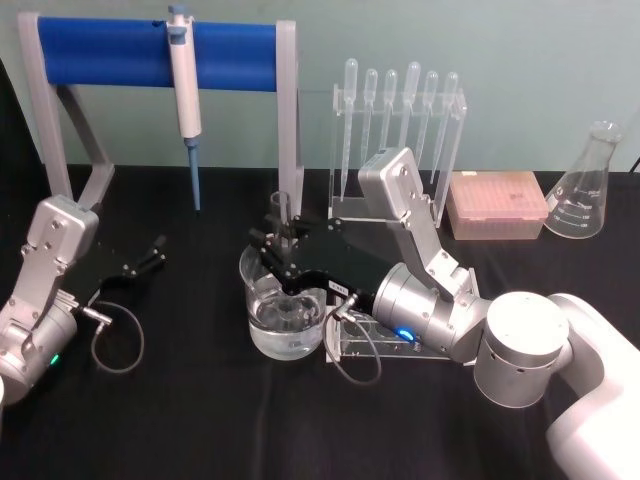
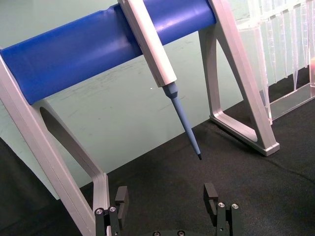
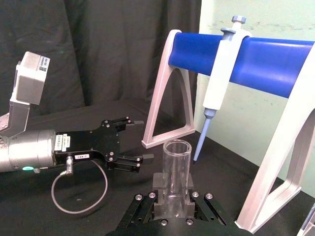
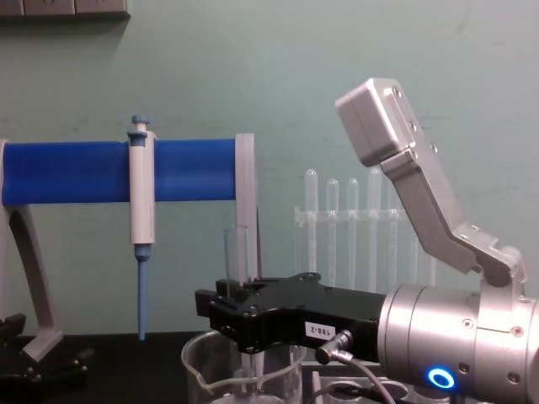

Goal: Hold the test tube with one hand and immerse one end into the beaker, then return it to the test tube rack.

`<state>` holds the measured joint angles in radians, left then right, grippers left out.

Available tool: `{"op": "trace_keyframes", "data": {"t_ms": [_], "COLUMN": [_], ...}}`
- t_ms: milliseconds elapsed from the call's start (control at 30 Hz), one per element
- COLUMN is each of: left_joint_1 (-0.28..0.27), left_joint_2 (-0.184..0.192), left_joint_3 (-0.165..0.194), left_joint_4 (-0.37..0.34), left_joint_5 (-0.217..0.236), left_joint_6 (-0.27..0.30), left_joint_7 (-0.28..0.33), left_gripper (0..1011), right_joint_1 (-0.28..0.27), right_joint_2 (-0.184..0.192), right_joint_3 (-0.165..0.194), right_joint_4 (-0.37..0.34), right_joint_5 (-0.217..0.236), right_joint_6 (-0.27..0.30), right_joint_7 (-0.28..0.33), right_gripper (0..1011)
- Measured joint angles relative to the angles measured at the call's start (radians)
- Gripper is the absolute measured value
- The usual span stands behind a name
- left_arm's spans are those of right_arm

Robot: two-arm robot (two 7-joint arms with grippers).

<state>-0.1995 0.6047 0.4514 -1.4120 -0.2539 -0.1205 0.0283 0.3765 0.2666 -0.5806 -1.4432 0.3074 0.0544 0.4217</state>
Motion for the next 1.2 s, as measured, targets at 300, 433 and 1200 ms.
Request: {"op": "trace_keyframes", "data": {"t_ms": [300, 433, 1200], "left_joint_1": [0.000, 0.000, 0.000], "left_joint_2": [0.000, 0.000, 0.000], "left_joint_3": [0.000, 0.000, 0.000], "left_joint_4": [0.000, 0.000, 0.000], "left_joint_5": [0.000, 0.000, 0.000], "left_joint_6": [0.000, 0.000, 0.000], "left_joint_7": [0.000, 0.000, 0.000], "left_gripper": [1000, 1000, 1000], "right_joint_1": [0.000, 0.000, 0.000], "right_joint_2": [0.000, 0.000, 0.000], "right_joint_3": [0.000, 0.000, 0.000], "right_joint_4": [0.000, 0.000, 0.000], "right_joint_5": [0.000, 0.000, 0.000], "right_joint_6": [0.000, 0.000, 0.000], "right_joint_7": [0.000, 0.000, 0.000], "right_gripper": [233, 233, 233]}}
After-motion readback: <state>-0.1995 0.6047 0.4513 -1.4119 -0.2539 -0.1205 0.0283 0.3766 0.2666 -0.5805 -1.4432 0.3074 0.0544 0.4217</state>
